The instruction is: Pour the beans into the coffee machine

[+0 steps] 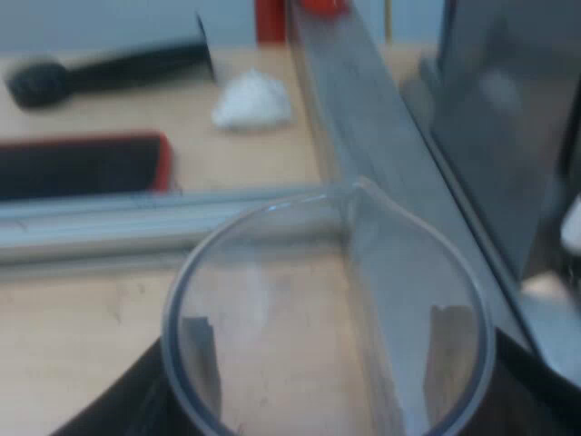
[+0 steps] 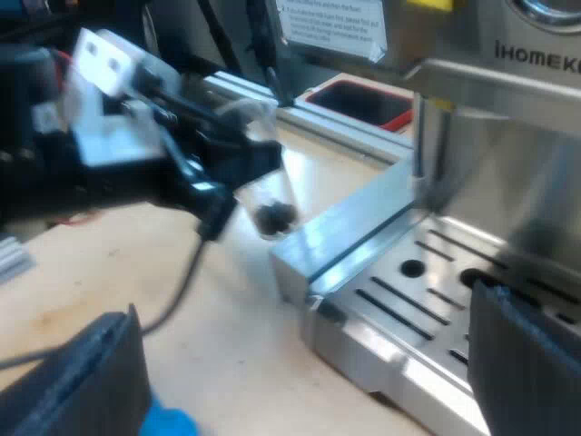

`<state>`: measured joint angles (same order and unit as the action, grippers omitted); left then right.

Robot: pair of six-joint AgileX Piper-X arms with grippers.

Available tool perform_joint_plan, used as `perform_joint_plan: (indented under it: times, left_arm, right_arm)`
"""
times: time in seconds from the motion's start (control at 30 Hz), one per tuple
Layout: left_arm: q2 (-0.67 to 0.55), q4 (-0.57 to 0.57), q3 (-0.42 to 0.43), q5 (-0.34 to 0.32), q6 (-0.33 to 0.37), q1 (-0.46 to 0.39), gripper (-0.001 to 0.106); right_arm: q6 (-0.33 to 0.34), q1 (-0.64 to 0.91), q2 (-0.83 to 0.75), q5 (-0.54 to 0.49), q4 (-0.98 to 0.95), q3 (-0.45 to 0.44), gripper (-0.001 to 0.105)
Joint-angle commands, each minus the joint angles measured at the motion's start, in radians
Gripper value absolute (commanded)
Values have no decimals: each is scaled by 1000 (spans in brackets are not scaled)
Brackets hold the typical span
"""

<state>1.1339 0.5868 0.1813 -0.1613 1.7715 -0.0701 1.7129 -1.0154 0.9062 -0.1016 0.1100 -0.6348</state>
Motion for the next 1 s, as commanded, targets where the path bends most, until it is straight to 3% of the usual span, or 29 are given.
perform_joint_plan:
  times: [0.03, 0.1, 0.3, 0.43, 0.57, 0.7, 0.8, 0.87, 1.0]
  left_arm:
    - [-77, -141, 25, 14, 2, 0, 0]
    - [-155, -311, 61, 7, 0, 0, 0]
    - [-315, -619, 182, 4, -11, 0, 0]
    - [-400, -851, 313, 26, -69, 0, 0]
    - [-451, -1055, 451, 31, -73, 0, 0]
    - [-476, -1177, 565, 31, -93, 0, 0]
    - [-490, -1279, 668, 29, -127, 0, 0]
    - [-490, -1373, 754, 29, -151, 0, 0]
    - [-490, -1448, 862, 29, -175, 0, 0]
  right_arm:
    - [19, -2, -2, -36, 15, -9, 74]
    - [19, -2, -2, -60, 12, -26, 74]
    - [90, -2, -2, -98, -24, -91, 74]
    - [150, -2, -7, -196, -25, -149, 74]
    - [177, -2, -38, -244, -25, -186, 74]
    - [177, -2, -94, -260, -17, -191, 74]
    - [188, -2, -139, -327, -17, -191, 74]
    - [241, -2, -181, -375, -17, -191, 74]
    - [291, -2, -239, -409, 0, -191, 74]
